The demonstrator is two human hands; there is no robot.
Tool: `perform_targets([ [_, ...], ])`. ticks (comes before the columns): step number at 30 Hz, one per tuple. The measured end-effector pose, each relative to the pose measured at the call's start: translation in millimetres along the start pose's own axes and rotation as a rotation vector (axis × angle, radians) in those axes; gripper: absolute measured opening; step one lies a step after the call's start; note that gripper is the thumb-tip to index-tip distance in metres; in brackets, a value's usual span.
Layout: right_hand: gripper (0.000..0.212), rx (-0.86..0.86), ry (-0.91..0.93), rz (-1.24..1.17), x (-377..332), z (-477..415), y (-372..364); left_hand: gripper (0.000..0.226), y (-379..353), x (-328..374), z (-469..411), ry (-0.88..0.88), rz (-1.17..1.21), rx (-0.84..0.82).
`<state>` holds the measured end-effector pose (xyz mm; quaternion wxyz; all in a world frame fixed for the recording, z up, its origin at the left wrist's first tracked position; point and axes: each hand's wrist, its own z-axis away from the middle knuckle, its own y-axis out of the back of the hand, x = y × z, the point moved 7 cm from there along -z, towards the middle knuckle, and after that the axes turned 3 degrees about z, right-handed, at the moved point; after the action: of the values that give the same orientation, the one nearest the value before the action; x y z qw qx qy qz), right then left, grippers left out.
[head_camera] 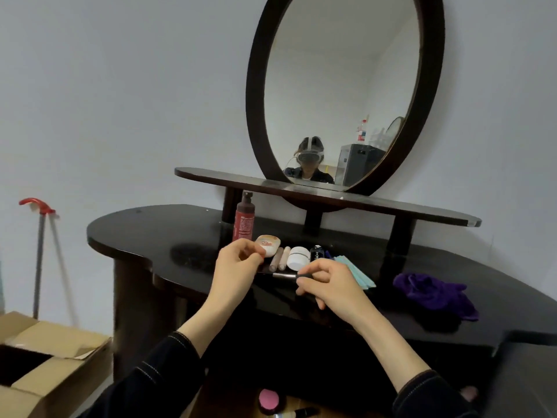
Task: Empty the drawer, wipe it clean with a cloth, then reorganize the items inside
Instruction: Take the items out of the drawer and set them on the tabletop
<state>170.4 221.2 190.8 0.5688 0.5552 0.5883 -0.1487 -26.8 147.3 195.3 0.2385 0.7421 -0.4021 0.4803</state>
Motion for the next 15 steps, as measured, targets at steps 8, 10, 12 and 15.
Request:
perform_targets([
  [8,0.011,0.082,0.059,0.625,-24,-31,-46,0.014,37,-4,-19,-0.148,-0.585,-0.144],
  [10,0.02,0.121,0.058,0.612,-25,-36,-48,0.015,37,-7,-19,-0.179,-0.675,-0.147],
  [12,0.02,0.156,0.047,0.471,-23,-36,-43,0.02,40,-7,-19,-0.207,-0.715,-0.099],
  [15,0.01,0.226,-0.008,0.128,-15,-27,-29,0.02,45,-5,-11,-0.254,-0.748,-0.01],
])
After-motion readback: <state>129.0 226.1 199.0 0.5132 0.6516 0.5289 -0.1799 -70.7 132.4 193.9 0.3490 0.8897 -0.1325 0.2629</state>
